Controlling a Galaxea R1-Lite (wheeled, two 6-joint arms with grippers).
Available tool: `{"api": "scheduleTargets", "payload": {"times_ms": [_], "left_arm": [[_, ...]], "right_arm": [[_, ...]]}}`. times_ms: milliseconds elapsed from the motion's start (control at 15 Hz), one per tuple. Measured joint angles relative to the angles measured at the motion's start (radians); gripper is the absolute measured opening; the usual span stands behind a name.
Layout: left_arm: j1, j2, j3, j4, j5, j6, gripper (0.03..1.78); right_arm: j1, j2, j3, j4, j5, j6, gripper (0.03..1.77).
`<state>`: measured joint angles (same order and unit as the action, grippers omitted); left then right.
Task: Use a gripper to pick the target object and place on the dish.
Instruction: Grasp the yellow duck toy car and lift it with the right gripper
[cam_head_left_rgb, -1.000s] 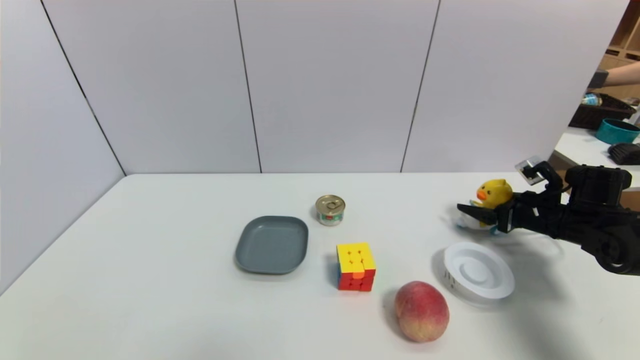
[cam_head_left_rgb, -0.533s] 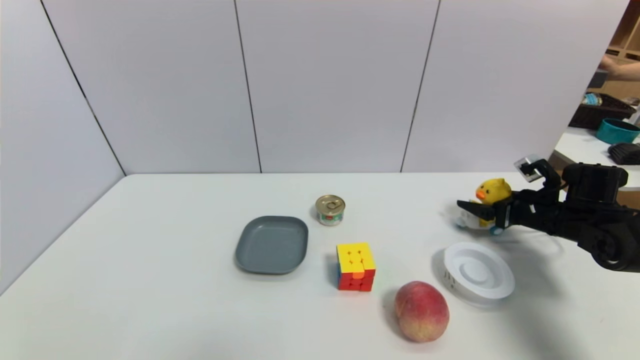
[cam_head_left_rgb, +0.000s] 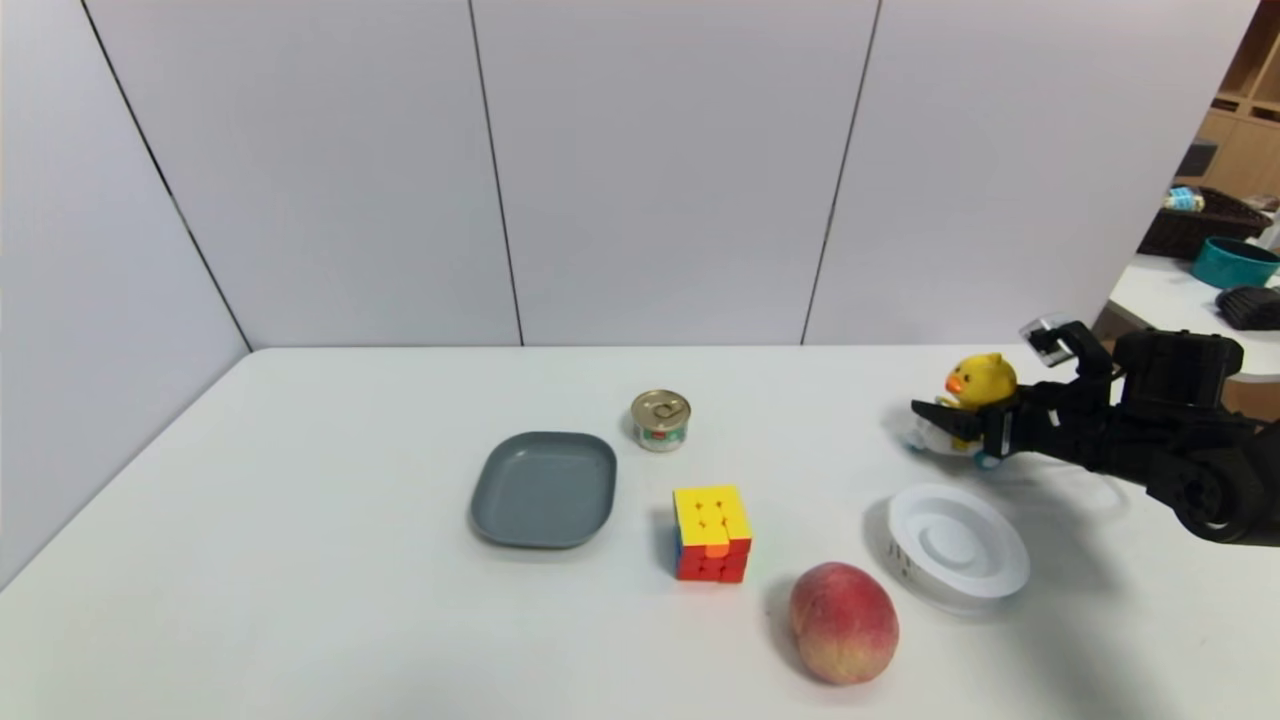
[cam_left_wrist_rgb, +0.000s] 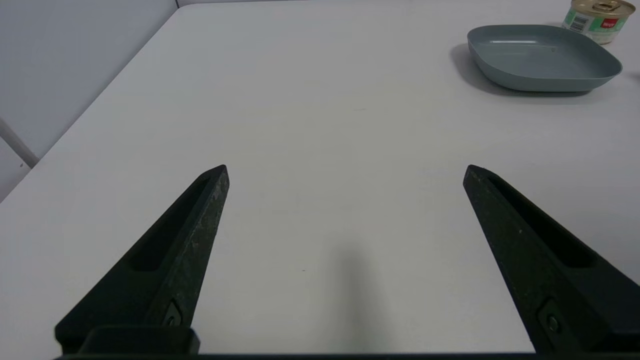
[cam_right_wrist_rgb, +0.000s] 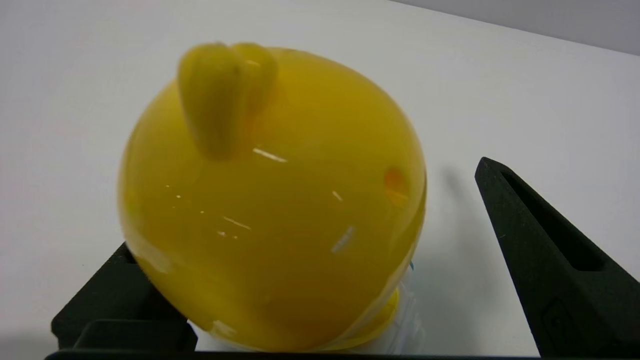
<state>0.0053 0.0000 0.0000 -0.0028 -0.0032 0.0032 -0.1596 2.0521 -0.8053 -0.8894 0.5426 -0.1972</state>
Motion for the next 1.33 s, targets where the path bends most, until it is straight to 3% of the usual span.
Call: {"api": "scheduleTargets", "payload": {"times_ms": [667, 1333], "left_arm": [[0.000, 0.000, 0.000, 0.000, 0.000, 0.000, 1.69], [0.000, 0.000, 0.000, 0.000, 0.000, 0.000, 1.69]], "right_arm": [[0.016, 0.010, 0.000, -0.002, 0.005, 0.010, 1.71], [0.017, 0.011, -0.013, -0.060, 0.003, 0.088, 1.71]]}}
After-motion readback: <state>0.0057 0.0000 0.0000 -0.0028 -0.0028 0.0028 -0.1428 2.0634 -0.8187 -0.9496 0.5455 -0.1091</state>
